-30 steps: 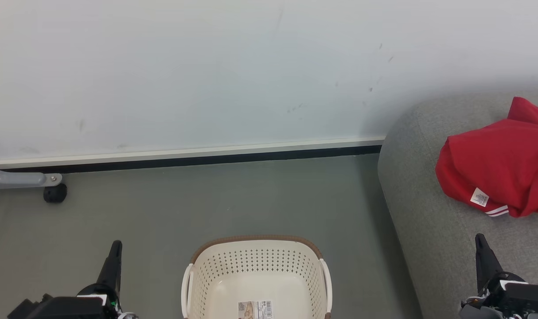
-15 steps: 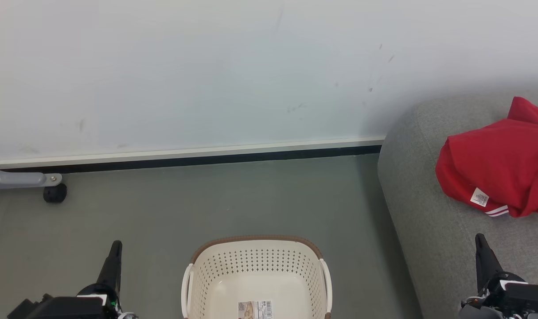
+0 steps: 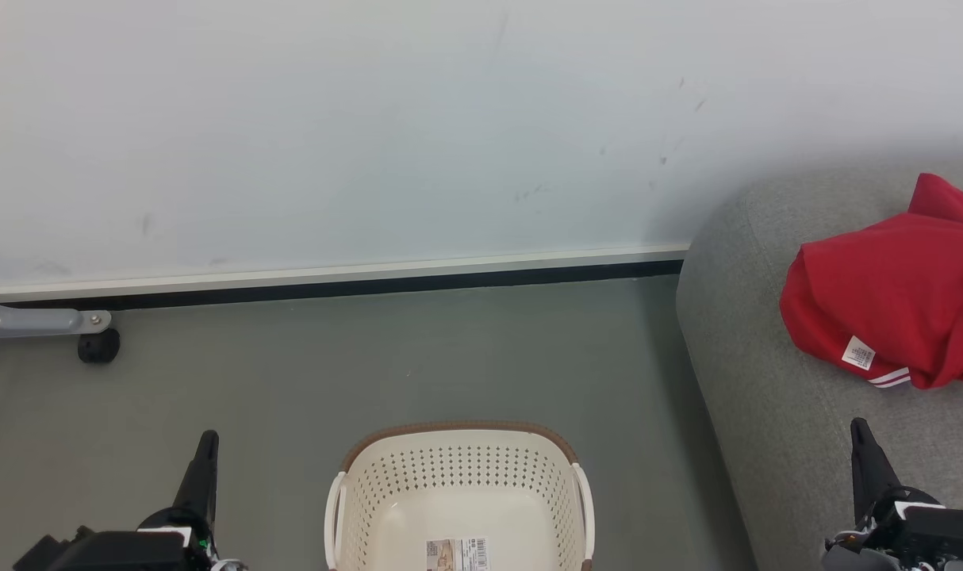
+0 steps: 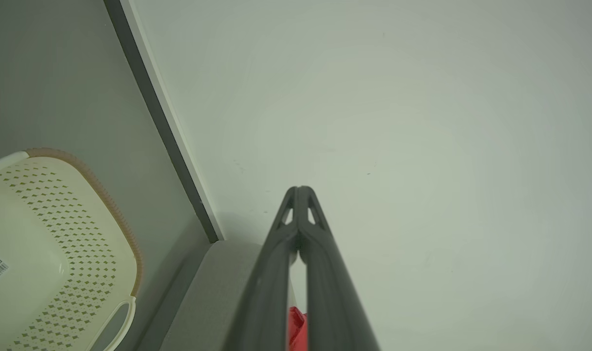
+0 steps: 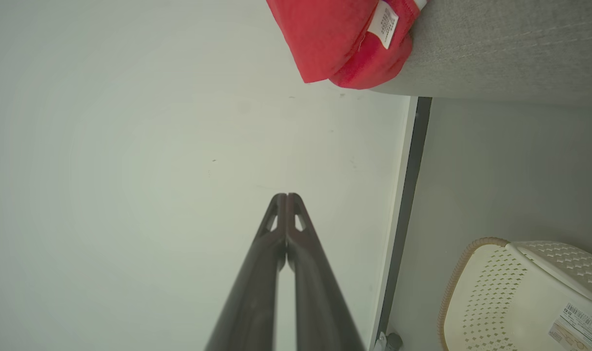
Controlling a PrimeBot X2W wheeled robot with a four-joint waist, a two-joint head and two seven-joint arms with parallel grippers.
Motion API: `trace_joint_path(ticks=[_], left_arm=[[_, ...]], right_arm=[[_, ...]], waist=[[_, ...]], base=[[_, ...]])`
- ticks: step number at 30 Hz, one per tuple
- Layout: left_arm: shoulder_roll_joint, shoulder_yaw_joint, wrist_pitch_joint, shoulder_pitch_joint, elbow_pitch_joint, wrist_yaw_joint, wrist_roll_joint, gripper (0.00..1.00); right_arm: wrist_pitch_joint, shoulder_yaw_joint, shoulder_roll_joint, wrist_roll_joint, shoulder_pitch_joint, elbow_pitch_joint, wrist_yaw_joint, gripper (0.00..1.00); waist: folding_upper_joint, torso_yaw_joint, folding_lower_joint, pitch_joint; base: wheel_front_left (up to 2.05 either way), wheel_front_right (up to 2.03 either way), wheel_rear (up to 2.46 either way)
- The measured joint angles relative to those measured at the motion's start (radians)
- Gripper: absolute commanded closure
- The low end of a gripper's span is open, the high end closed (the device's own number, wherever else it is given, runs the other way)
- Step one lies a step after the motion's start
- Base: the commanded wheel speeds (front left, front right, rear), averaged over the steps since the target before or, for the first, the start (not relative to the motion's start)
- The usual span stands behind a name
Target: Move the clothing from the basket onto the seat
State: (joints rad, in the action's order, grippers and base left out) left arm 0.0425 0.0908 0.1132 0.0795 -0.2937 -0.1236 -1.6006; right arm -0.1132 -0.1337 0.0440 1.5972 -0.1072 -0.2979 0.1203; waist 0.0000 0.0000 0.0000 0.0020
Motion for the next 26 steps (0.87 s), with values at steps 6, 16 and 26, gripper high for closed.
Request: trace_joint_path(ticks=[6, 16, 26], left_arm=[[0.000, 0.000, 0.000, 0.000, 0.000, 0.000, 0.000, 1.00], [0.000, 0.000, 0.000, 0.000, 0.000, 0.000, 0.000, 1.00], [0.000, 0.000, 0.000, 0.000, 0.000, 0.000, 0.000, 1.00]], right_arm=[[0.000, 0.000, 0.000, 0.000, 0.000, 0.000, 0.000, 1.00], [0.000, 0.000, 0.000, 0.000, 0.000, 0.000, 0.000, 1.00], [0.000, 0.000, 0.000, 0.000, 0.000, 0.000, 0.000, 1.00]], waist=[[0.0000, 0.000, 0.0000, 0.000], [0.0000, 0.000, 0.0000, 0.000], [0.0000, 0.000, 0.0000, 0.000]], base=[[0.00, 0.00, 0.00], [0.00, 0.00, 0.00], [0.00, 0.00, 0.00]])
